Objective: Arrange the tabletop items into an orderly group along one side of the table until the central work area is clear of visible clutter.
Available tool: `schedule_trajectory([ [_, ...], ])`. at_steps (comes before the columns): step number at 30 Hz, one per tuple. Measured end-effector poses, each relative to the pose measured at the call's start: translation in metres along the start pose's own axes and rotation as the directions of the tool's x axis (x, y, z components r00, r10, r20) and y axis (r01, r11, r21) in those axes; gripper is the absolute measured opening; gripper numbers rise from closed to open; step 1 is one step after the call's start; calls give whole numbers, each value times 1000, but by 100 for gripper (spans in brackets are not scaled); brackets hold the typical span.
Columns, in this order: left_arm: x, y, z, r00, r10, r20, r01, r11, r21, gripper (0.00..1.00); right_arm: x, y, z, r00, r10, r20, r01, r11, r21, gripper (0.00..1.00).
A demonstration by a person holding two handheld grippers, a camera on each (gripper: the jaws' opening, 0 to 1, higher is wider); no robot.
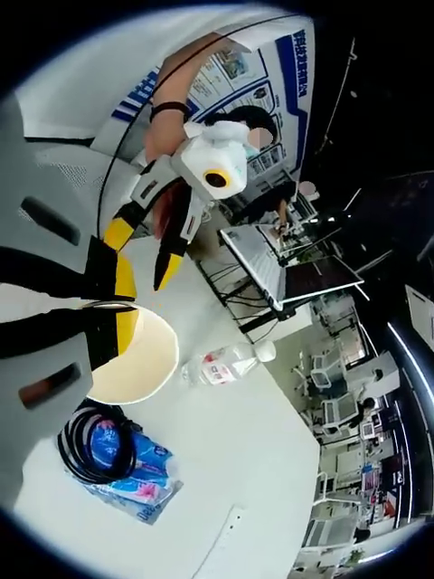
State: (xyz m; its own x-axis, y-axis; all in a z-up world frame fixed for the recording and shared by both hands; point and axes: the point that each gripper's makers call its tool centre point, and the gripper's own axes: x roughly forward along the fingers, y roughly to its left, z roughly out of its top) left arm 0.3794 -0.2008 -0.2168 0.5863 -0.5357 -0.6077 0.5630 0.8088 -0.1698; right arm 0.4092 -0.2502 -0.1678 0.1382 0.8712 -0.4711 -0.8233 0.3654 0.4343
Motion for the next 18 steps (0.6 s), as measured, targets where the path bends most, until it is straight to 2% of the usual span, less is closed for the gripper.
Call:
schedule_trajectory([
  [9, -8, 9, -5, 1000, 22, 4, -21, 999, -35, 44, 17, -7, 3, 999, 6, -38, -7, 999, -32, 0],
  [18, -19, 16, -11, 999, 39, 10, -38, 996, -75, 44, 37, -24, 4, 995, 0, -96, -7, 998, -70, 0],
])
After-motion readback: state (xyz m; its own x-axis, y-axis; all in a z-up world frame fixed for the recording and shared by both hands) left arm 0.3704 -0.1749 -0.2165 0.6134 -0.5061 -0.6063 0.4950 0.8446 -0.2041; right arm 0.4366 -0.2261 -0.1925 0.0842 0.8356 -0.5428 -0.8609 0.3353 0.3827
